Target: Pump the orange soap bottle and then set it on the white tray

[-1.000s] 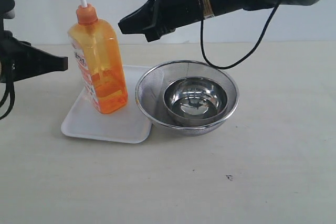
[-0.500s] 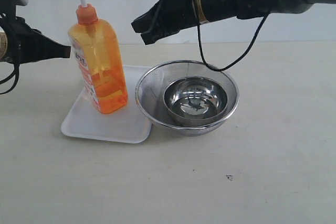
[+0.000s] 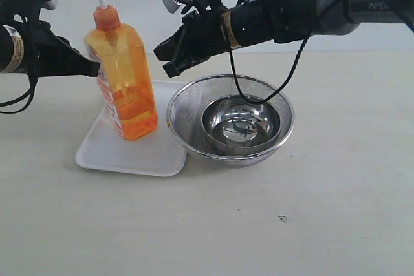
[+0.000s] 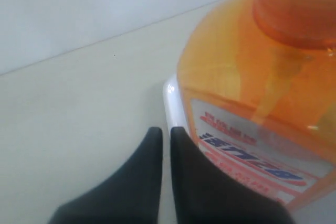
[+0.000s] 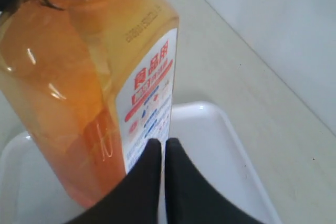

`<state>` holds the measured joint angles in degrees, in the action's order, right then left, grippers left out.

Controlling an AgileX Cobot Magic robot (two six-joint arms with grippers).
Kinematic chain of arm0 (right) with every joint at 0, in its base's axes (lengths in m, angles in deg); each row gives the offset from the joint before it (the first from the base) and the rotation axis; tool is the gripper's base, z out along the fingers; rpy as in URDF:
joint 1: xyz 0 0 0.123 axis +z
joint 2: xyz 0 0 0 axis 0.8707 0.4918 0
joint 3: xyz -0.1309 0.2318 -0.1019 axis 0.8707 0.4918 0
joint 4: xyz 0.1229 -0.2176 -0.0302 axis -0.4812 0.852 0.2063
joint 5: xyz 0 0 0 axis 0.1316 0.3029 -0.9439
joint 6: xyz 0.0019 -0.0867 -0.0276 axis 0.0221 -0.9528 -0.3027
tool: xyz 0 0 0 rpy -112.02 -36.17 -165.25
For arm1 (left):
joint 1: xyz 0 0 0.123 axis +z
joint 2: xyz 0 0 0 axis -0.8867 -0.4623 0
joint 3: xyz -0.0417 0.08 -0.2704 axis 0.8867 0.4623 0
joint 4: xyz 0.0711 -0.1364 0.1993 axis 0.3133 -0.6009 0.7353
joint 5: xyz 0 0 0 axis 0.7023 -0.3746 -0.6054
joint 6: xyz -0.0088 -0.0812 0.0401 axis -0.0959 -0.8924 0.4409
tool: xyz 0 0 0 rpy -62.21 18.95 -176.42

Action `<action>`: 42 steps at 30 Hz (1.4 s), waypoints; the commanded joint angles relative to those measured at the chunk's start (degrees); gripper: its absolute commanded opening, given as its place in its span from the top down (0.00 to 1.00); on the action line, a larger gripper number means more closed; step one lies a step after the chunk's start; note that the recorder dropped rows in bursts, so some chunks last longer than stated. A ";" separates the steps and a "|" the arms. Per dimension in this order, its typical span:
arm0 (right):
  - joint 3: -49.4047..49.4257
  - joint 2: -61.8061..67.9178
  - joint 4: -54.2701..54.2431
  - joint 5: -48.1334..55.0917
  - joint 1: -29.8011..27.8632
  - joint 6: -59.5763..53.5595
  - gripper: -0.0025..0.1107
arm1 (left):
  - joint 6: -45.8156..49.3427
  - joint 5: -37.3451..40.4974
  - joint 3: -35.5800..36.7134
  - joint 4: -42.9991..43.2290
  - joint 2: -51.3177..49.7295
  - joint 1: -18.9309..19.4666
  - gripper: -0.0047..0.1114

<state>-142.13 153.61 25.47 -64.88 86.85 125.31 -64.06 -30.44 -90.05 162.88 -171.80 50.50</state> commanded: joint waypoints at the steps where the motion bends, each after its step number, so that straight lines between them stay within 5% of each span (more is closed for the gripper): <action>1: -0.17 -0.27 -0.46 0.04 0.05 -0.61 0.98 | 0.25 -0.43 -0.28 0.35 0.03 0.39 0.92; 42: -0.17 -0.27 -1.42 -3.49 4.09 -0.06 0.98 | 5.54 -0.38 -7.12 0.35 -7.87 0.33 0.92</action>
<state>-142.13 153.61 23.78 -67.61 89.90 125.11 -59.41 -29.89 -96.81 163.09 -179.74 50.98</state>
